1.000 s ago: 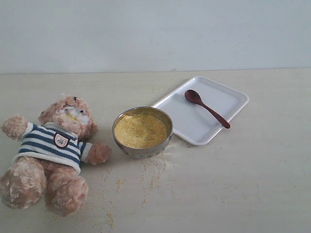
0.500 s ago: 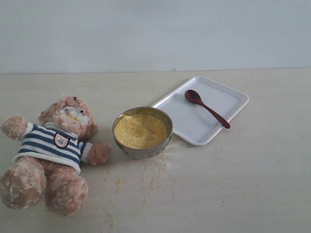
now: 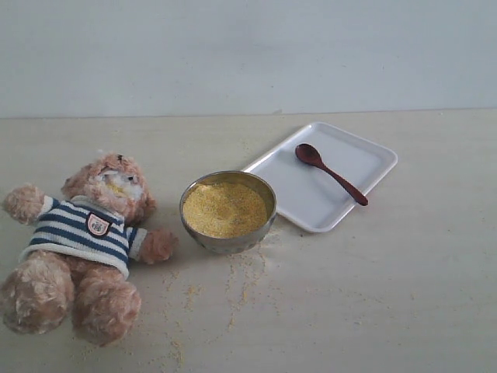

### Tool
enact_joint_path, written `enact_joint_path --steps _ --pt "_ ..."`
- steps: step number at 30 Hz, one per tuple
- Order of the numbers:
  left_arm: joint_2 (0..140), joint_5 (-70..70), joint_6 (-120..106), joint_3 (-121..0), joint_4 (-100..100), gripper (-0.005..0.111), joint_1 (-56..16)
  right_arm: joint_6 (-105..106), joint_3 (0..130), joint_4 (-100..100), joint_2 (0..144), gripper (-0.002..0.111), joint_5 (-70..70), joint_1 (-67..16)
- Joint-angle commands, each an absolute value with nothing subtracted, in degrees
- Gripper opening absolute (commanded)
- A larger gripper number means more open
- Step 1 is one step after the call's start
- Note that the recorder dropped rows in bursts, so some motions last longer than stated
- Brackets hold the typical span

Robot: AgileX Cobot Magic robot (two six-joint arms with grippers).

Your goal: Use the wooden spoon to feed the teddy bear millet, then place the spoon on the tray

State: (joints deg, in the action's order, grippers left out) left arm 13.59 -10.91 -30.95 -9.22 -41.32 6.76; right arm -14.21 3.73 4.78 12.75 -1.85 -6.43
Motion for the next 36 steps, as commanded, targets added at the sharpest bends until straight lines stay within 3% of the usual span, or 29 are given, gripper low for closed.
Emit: enact_joint_path --steps 1,31,36 --pt "13.29 -10.53 -30.38 -7.41 -41.33 0.005 6.45 -14.52 3.16 4.73 12.43 0.0 -1.78 -6.32" --pt "13.29 -11.98 -30.38 -4.71 -49.98 0.005 6.45 -19.25 3.16 1.71 12.43 0.0 -6.62 -6.32" --pt "13.29 -11.98 -30.38 -4.71 -49.98 0.005 6.45 -5.87 3.16 8.55 7.14 0.0 -3.83 1.05"
